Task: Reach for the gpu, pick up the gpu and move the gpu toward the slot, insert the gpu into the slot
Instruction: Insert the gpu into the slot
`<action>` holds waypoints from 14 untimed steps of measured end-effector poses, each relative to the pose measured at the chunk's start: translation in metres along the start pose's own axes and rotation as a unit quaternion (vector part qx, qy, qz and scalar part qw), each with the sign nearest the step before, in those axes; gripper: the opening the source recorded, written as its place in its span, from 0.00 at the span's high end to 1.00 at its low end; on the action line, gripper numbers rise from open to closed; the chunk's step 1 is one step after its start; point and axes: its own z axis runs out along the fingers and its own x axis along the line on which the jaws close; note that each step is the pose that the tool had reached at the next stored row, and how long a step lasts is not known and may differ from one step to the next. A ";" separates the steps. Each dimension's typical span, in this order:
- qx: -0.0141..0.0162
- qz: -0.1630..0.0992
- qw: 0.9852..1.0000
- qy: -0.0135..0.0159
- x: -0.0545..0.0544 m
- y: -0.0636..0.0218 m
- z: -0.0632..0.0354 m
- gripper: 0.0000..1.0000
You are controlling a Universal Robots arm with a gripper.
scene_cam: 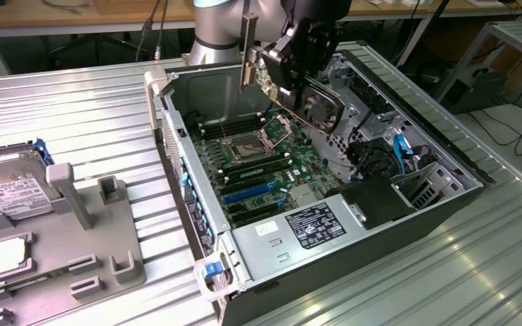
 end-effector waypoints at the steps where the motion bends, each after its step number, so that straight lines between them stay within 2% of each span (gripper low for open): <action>1: 0.000 -0.005 1.000 0.000 0.000 0.0000 0.0000 0.71; 8: 0.000 -0.036 0.999 -0.003 0.000 0.0000 0.0000 0.71; 14: -0.001 -0.064 0.998 -0.006 0.000 0.0000 0.0000 0.71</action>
